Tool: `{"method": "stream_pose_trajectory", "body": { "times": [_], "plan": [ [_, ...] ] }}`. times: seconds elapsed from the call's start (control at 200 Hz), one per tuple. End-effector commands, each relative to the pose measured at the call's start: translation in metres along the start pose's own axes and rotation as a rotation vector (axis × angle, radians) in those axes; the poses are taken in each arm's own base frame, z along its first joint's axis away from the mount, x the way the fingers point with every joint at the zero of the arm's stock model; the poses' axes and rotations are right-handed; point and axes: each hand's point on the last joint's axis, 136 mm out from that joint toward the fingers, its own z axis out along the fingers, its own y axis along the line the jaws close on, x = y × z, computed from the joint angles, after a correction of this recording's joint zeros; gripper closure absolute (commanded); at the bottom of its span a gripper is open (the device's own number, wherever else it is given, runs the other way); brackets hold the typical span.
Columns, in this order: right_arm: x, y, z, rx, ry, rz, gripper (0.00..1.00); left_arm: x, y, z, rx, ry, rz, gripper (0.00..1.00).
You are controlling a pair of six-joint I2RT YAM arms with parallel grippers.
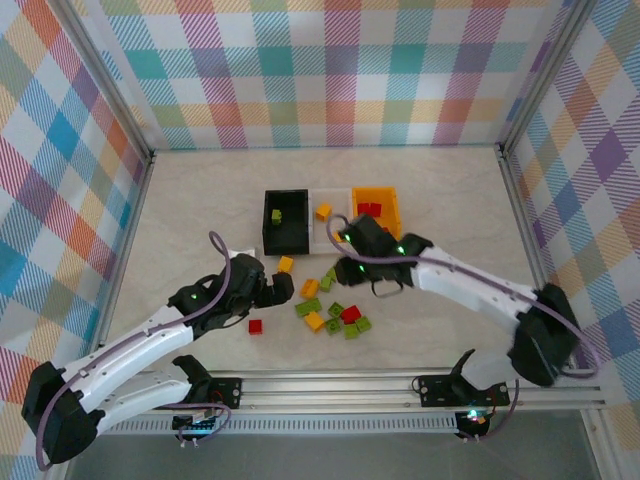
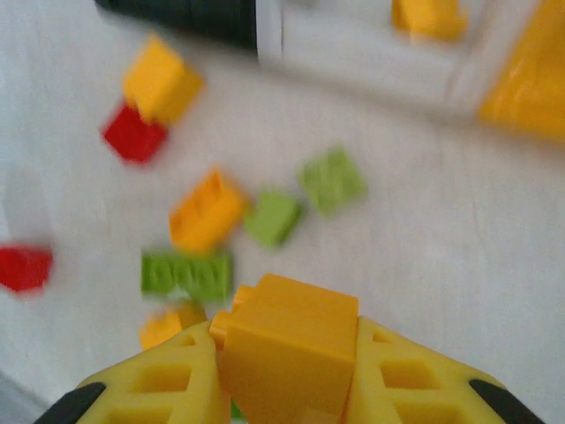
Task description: Sort the legos into containers by color
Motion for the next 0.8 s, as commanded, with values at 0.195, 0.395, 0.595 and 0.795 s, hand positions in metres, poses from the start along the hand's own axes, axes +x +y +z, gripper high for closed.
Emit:
{"method": "stream_pose_trajectory", "body": {
  "times": [0.195, 0.395, 0.595, 0.795],
  "plan": [
    [-0.106, -0.033, 0.081, 0.118, -0.029, 0.013, 0.73, 0.006, 0.012, -0.004, -0.002, 0.003, -0.046, 0.0],
    [-0.119, -0.051, 0.108, 0.167, 0.012, 0.056, 0.67, 0.009, 0.011, -0.004, 0.004, 0.014, -0.039, 0.0],
    [-0.131, -0.041, 0.096, 0.131, -0.014, 0.052, 0.41, 0.01, 0.013, -0.005, 0.005, 0.017, -0.04, 0.0],
    [-0.105, -0.027, 0.06, 0.096, -0.048, 0.013, 0.36, 0.008, 0.009, -0.006, 0.018, 0.019, -0.042, 0.0]
  ]
}}
